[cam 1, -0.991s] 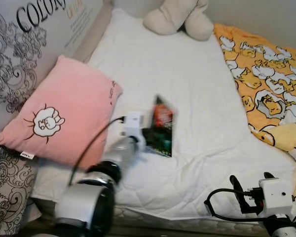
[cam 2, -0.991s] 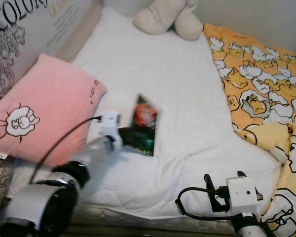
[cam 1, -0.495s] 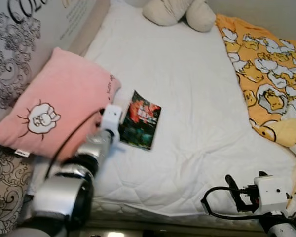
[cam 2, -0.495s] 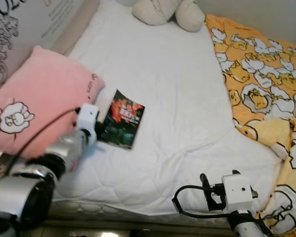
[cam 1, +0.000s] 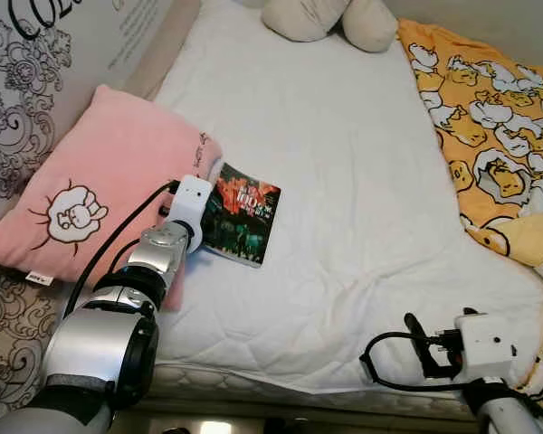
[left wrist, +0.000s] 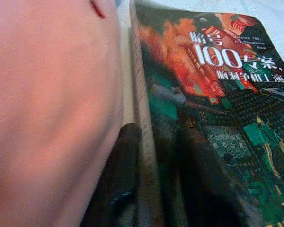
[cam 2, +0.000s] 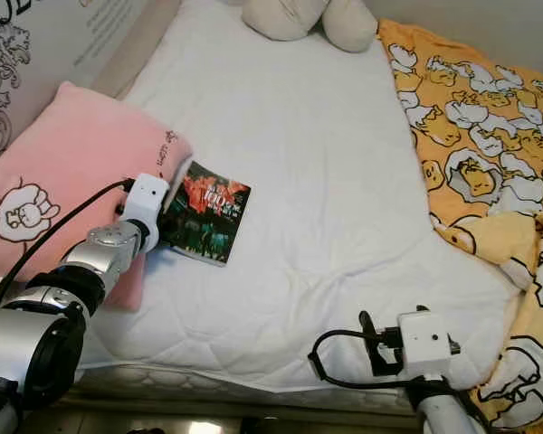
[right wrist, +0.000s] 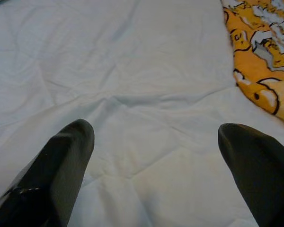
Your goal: Clean up the room
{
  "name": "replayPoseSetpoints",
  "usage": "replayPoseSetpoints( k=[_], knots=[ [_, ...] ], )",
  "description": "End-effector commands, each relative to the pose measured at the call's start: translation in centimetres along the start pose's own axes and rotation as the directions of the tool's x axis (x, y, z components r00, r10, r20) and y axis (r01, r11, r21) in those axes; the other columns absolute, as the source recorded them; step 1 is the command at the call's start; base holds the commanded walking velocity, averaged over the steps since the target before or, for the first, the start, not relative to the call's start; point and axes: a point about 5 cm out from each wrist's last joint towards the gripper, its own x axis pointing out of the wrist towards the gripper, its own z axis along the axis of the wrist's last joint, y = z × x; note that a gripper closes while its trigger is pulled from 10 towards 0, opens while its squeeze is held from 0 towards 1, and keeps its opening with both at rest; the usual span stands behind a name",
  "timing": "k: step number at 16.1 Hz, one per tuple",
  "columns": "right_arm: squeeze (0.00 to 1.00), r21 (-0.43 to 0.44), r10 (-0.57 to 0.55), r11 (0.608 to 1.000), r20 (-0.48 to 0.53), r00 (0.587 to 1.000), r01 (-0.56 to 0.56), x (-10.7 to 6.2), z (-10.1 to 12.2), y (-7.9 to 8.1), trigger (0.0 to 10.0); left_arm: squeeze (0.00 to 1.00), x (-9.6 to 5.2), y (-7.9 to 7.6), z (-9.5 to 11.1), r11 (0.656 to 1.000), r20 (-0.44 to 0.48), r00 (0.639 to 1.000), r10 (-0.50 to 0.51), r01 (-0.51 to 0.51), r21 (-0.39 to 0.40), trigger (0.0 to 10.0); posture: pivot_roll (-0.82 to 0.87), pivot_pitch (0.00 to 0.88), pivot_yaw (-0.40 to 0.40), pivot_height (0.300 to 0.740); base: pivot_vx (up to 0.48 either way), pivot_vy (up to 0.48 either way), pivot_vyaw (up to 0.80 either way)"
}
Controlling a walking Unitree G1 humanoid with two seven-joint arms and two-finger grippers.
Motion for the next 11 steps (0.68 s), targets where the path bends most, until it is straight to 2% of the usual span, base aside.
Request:
replayPoseSetpoints(
  k=[1,4,6,7,8,9,10,11],
  knots=[
    [0.0,-0.008,-0.011,1.0,-0.02,1.0,0.011,0.0,-0.5,-0.1,10.0,1.0,0.0,-0.2,-0.3,1.0,-0.015,1.0,0.002,-0.003,-0.023,10.0,-0.11,0.153,-0.134,0.74,0.0,0.0,0.0],
    [0.0,0.006,-0.008,1.0,-0.024,1.0,0.008,0.7,-1.0,0.5,10.0,1.0,0.1,-0.9,-1.0,1.0,-0.018,1.0,-0.009,0.009,-0.03,10.0,-0.08,0.112,-0.111,0.74,0.0,0.0,0.0],
    [0.0,0.015,0.0,1.0,-0.024,1.0,0.0,1.4,-1.4,1.3,10.0,1.0,0.3,-2.9,-1.0,0.997,0.001,0.997,-0.08,0.08,-0.003,10.0,-0.04,0.072,-0.087,0.74,0.0,0.0,0.0],
    [0.0,0.04,-0.01,0.999,0.024,1.0,0.009,2.0,-0.7,1.6,10.0,1.0,0.3,-7.1,0.2,0.975,0.122,0.967,-0.222,0.224,0.0,10.0,-0.01,0.037,-0.073,0.74,0.0,0.0,0.0],
    [0.0,0.042,-0.032,0.999,0.06,0.998,0.03,2.4,0.0,1.5,10.0,1.0,0.0,-8.5,0.5,0.961,0.184,0.944,-0.273,0.276,0.013,10.0,0.02,0.0,-0.056,0.74,0.0,0.0,0.0],
    [0.0,0.042,-0.047,0.998,0.08,0.996,0.044,2.8,0.4,1.6,10.0,1.0,-0.2,-9.0,0.5,0.954,0.216,0.93,-0.298,0.3,0.023,10.0,0.03,0.0,-0.053,0.74,0.0,0.0,0.0],
    [0.0,0.061,-0.143,0.989,0.112,0.983,0.137,3.7,1.3,1.0,10.0,1.0,-1.5,-11.0,0.5,0.929,0.327,0.871,-0.367,0.358,0.09,10.0,0.07,0.0,-0.036,0.74,0.0,0.0,0.0],
    [0.0,0.154,-0.213,0.968,0.095,0.972,0.197,4.7,1.5,0.5,10.0,1.0,-3.4,-12.5,0.2,0.924,0.434,0.822,-0.368,0.373,0.077,10.0,0.09,0.0,-0.022,0.74,0.0,0.0,0.0]
  ],
)
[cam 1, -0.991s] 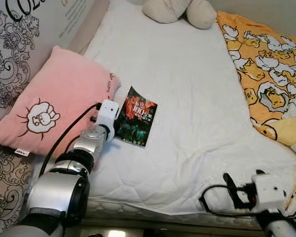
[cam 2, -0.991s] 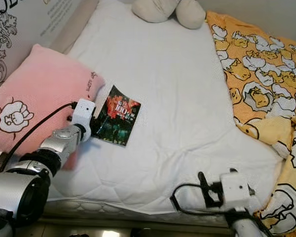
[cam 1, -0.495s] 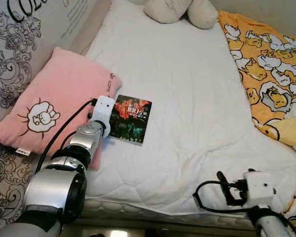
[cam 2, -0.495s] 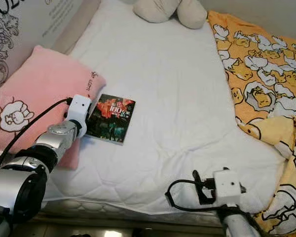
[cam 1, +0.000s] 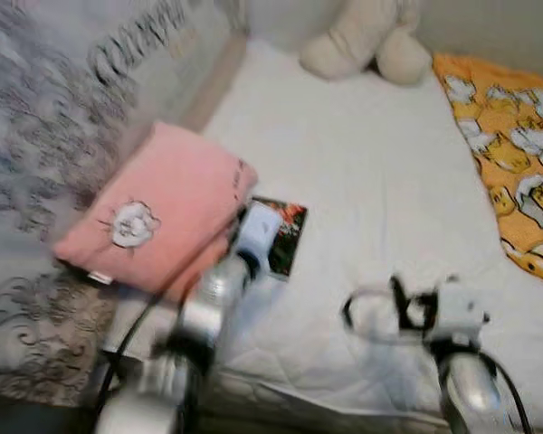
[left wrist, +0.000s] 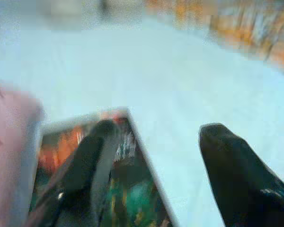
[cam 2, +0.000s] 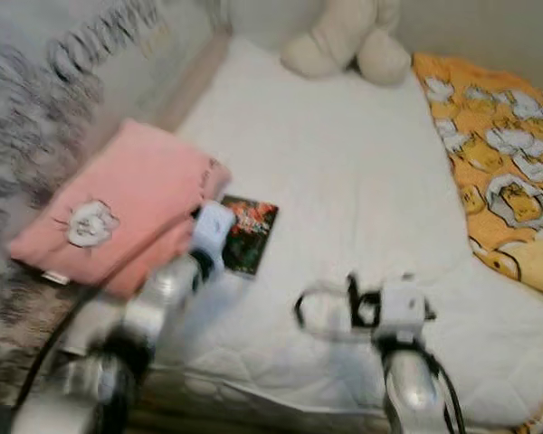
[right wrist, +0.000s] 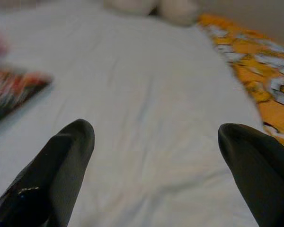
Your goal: Clean up the room
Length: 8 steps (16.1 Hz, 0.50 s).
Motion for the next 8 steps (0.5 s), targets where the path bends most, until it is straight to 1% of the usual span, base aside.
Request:
replayPoseSetpoints(
  k=[1,2,3,4,5,6,7,8],
  knots=[
    [1.0,0.04,-0.037,0.998,-0.016,0.999,0.037,0.2,-0.6,-0.5,10.0,1.0,-0.5,0.0,1.0,0.997,0.09,0.994,0.057,-0.052,-0.051,10.0,0.1,0.0,-0.011,0.74,0.0,0.0,0.0],
    [1.0,0.051,-0.033,0.998,-0.002,0.999,0.033,0.4,-0.7,-0.3,10.0,1.0,-1.5,0.6,0.7,0.987,0.129,0.982,0.138,-0.125,-0.103,10.0,0.11,0.0,-0.01,0.74,0.0,0.0,0.0],
    [1.0,0.075,-0.05,0.996,-0.012,0.999,0.05,0.8,-0.9,-0.4,10.0,1.0,-2.4,1.6,-0.3,0.965,0.107,0.971,0.214,-0.193,-0.175,10.0,0.12,0.0,-0.019,0.74,0.0,0.0,0.0],
    [1.0,0.069,-0.045,0.997,-0.011,0.999,0.046,1.3,-1.0,-0.2,10.0,1.0,-3.0,2.2,-0.7,0.96,0.112,0.962,0.247,-0.227,-0.165,10.0,0.14,0.0,-0.027,0.74,0.0,-0.48,0.0],
    [1.0,0.043,-0.02,0.999,-0.004,1.0,0.02,1.8,-1.0,0.3,10.0,1.0,-2.9,1.7,-0.6,0.974,0.132,0.976,0.175,-0.151,-0.17,10.0,0.15,0.0,-0.038,0.74,0.0,-0.48,0.0],
    [1.0,0.032,-0.006,0.999,-0.004,1.0,0.006,2.3,-1.1,0.6,10.0,0.0,-3.0,1.3,-0.4,0.98,0.137,0.979,0.149,-0.127,-0.154,10.0,0.16,0.0,-0.042,0.74,0.0,-0.48,0.0],
    [1.0,0.025,0.007,1.0,-0.001,1.0,-0.007,2.6,-1.2,0.8,10.0,0.0,-3.1,1.5,-0.4,0.979,0.132,0.976,0.173,-0.156,-0.133,10.0,0.16,0.0,-0.044,0.74,0.0,-0.48,0.0],
    [1.0,0.02,0.014,1.0,0.002,1.0,-0.015,2.7,-1.2,0.9,10.0,0.0,-3.1,1.6,-0.4,0.977,0.131,0.974,0.183,-0.166,-0.132,10.0,0.16,0.0,-0.044,0.74,0.0,-0.48,0.0]
  ],
)
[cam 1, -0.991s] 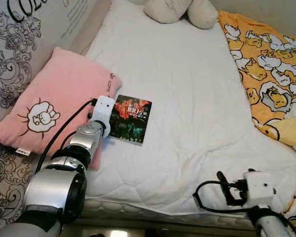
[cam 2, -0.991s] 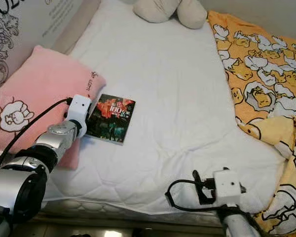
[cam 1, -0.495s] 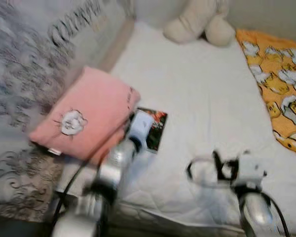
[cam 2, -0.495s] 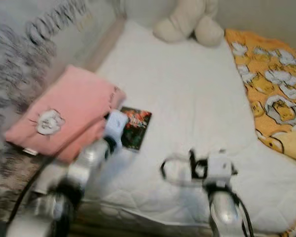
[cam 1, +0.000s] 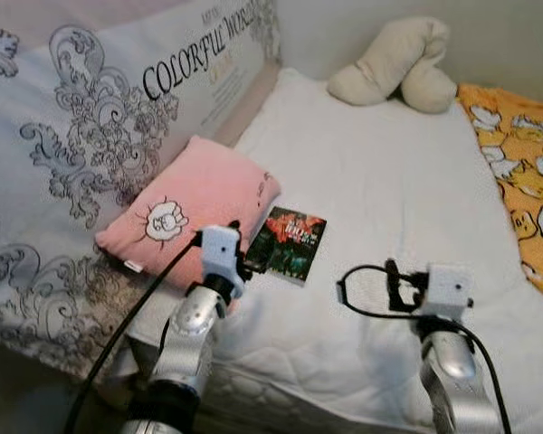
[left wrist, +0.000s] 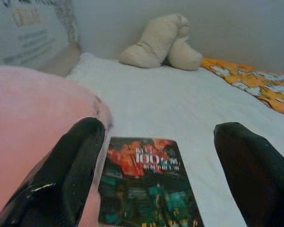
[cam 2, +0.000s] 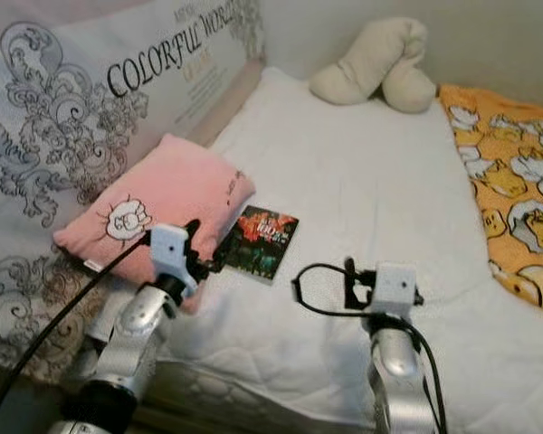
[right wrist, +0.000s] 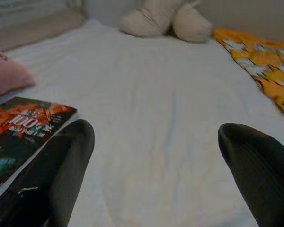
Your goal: Clean up the room
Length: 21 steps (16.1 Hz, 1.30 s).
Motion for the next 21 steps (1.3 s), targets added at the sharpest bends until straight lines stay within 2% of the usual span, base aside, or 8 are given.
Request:
replayPoseSetpoints(
  k=[1,4,7,8,9,13,16,21],
  knots=[
    [1.0,-0.023,-0.005,1.0,0.001,1.0,0.005,0.0,-0.3,-0.6,10.0,0.0,-0.1,0.0,0.1,1.0,0.005,1.0,0.009,-0.009,0.008,10.0,0.16,0.0,-0.043,0.74,0.0,-0.48,0.0],
    [1.0,0.022,-0.016,1.0,-0.01,1.0,0.016,-1.0,-1.3,-0.9,10.0,0.0,-1.2,0.4,-1.1,1.0,-0.035,0.999,0.0,-0.001,-0.028,10.0,0.14,0.0,-0.023,0.74,0.0,-0.48,0.0],
    [1.0,-0.005,-0.03,1.0,-0.005,1.0,0.03,-1.3,-1.6,-0.9,10.0,0.0,-1.6,0.5,-1.2,0.999,-0.026,0.999,-0.018,0.017,-0.042,10.0,0.13,0.0,-0.007,0.74,0.0,-0.48,0.0],
    [0.59,-0.048,0.004,0.999,-0.007,1.0,-0.005,-1.3,-1.7,-0.5,10.0,0.0,-1.7,0.4,-1.2,0.998,-0.026,0.999,-0.041,0.04,-0.041,10.0,0.12,0.0,0.003,0.74,0.0,-0.48,0.0],
    [0.0,-0.045,0.028,0.999,-0.012,1.0,-0.029,-1.4,-1.8,0.0,10.0,0.0,-1.6,0.3,-1.2,0.997,-0.029,0.998,-0.064,0.063,-0.037,10.0,0.12,0.0,0.007,0.74,0.0,-0.48,-0.64],
    [0.0,-0.052,0.035,0.998,0.015,0.999,-0.035,-1.4,-1.6,0.2,10.0,0.0,-1.4,0.2,-1.4,0.997,-0.039,0.998,-0.059,0.057,-0.044,10.0,0.11,0.0,0.008,0.74,0.0,-0.48,-0.63],
    [0.0,-0.061,0.04,0.997,0.034,0.999,-0.038,-0.8,-1.0,-0.1,10.0,0.0,-0.6,0.9,-1.9,0.993,-0.084,0.994,0.076,-0.084,-0.087,10.0,0.1,0.0,-0.003,0.74,0.0,-0.465,0.0],
    [0.0,-0.069,0.055,0.996,0.041,0.998,-0.052,0.0,-0.7,0.0,10.0,0.0,-0.6,0.5,-2.1,0.993,-0.081,0.992,0.092,-0.098,-0.07,10.0,0.1,0.0,-0.003,0.74,0.0,-0.447,0.0]
  ],
)
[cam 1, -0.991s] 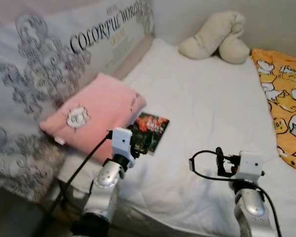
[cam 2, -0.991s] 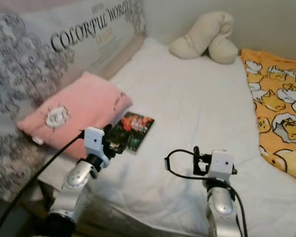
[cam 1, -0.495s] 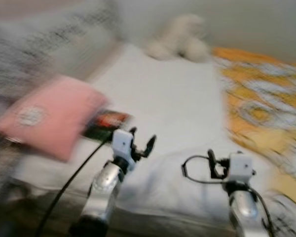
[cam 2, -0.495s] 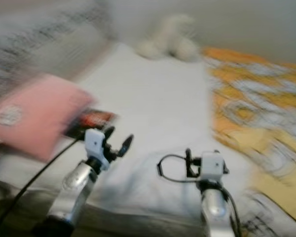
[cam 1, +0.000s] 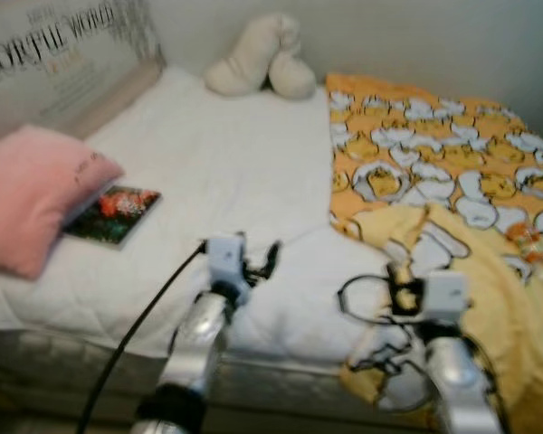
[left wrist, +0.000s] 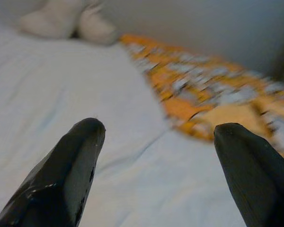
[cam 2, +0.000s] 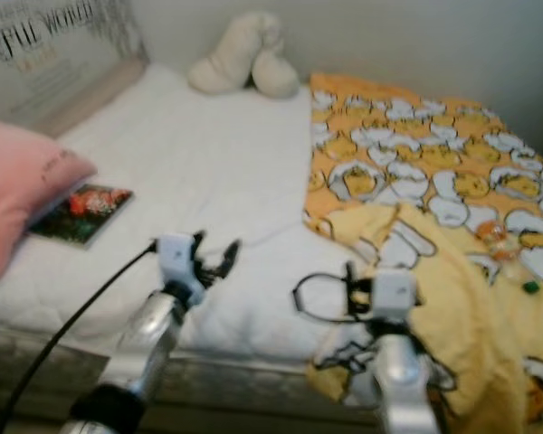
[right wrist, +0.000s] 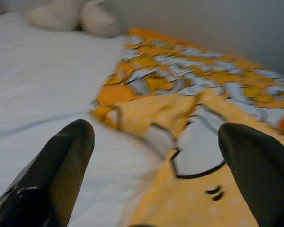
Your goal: Clean up the room
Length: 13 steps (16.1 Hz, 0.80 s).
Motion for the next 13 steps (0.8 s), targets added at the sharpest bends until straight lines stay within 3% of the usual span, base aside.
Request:
replayPoseSetpoints(
  k=[1,2,4,5,9,13],
  knots=[
    [0.0,-0.01,-0.008,1.0,0.007,1.0,0.008,0.2,0.2,-0.6,10.0,0.0,0.3,-0.2,0.3,1.0,0.015,1.0,0.016,-0.016,-0.001,10.0,0.1,0.0,-0.006,0.74,0.0,-0.446,0.0],
    [0.0,-0.002,-0.007,1.0,0.007,1.0,0.007,0.3,0.2,-0.6,10.0,0.0,0.3,-0.2,0.2,1.0,0.013,1.0,0.024,-0.024,-0.004,10.0,0.1,0.0,-0.008,0.74,0.0,-0.446,0.0],
    [0.0,0.192,-0.065,0.979,0.0,0.998,0.064,0.4,0.3,-1.1,10.0,0.0,0.6,0.2,-0.1,0.996,-0.021,0.997,0.079,-0.079,-0.049,10.0,0.1,0.0,-0.005,0.74,0.0,-0.446,0.0],
    [0.0,0.23,-0.091,0.969,-0.021,0.996,0.093,0.6,0.1,-1.5,10.0,0.0,0.7,0.6,-0.2,0.995,-0.036,0.995,0.09,-0.092,-0.049,10.0,0.1,0.0,-0.001,0.74,0.0,-0.446,0.0],
    [0.0,0.103,-0.055,0.993,-0.013,0.998,0.057,0.5,-0.3,-1.8,10.0,0.0,0.9,1.0,0.1,0.997,-0.034,0.996,0.08,-0.08,0.001,10.0,0.09,0.0,0.006,0.74,0.0,-0.446,0.0],
    [0.0,0.101,-0.038,0.994,-0.008,0.999,0.039,0.6,-0.2,-1.3,10.0,0.0,1.6,0.3,0.6,0.998,-0.019,0.998,0.056,-0.056,0.012,10.0,0.08,0.0,0.011,0.74,0.0,-0.446,0.0]
  ],
)
